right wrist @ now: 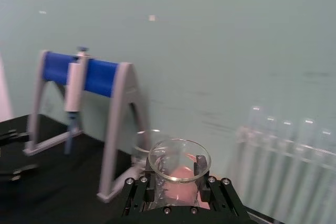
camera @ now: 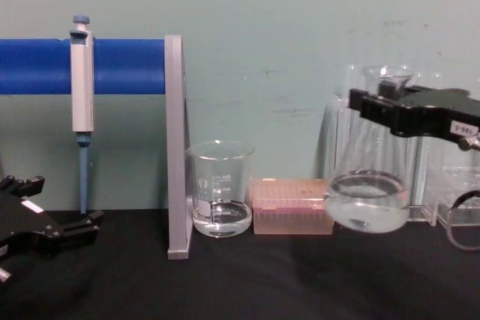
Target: Grasp the erlenmeyer flask with one hand, shake it three times, then place it back.
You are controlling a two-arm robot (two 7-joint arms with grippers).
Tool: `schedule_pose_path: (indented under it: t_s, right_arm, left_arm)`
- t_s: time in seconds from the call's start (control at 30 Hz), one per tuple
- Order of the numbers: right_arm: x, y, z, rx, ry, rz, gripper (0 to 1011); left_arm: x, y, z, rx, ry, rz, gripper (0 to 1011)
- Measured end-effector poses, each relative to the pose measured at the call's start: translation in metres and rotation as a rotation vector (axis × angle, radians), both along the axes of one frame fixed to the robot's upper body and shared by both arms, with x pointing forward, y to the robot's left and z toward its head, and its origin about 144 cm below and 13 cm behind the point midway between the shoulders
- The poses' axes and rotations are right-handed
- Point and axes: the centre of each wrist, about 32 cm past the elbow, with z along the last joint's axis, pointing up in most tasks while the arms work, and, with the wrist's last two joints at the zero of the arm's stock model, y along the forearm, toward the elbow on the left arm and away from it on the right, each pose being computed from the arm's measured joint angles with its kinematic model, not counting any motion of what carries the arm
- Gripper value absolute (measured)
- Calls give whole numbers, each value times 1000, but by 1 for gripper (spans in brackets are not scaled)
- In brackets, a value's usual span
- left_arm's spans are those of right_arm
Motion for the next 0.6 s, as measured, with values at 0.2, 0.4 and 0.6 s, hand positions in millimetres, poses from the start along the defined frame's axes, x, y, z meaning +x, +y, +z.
schedule_pose_path:
  t_s: [0.2,0.4,0.6]
  right_arm:
    - [1,-2,0,13,-2,-106,456]
    - [1,-3,-1,19,1,-213,456]
    - [2,-4,-2,28,9,-290,456]
  left_arm:
    - [0,0,0,0,0,0,1001]
    - [0,0,0,0,0,0,1001]
    - [0,0,0,0,0,0,1001]
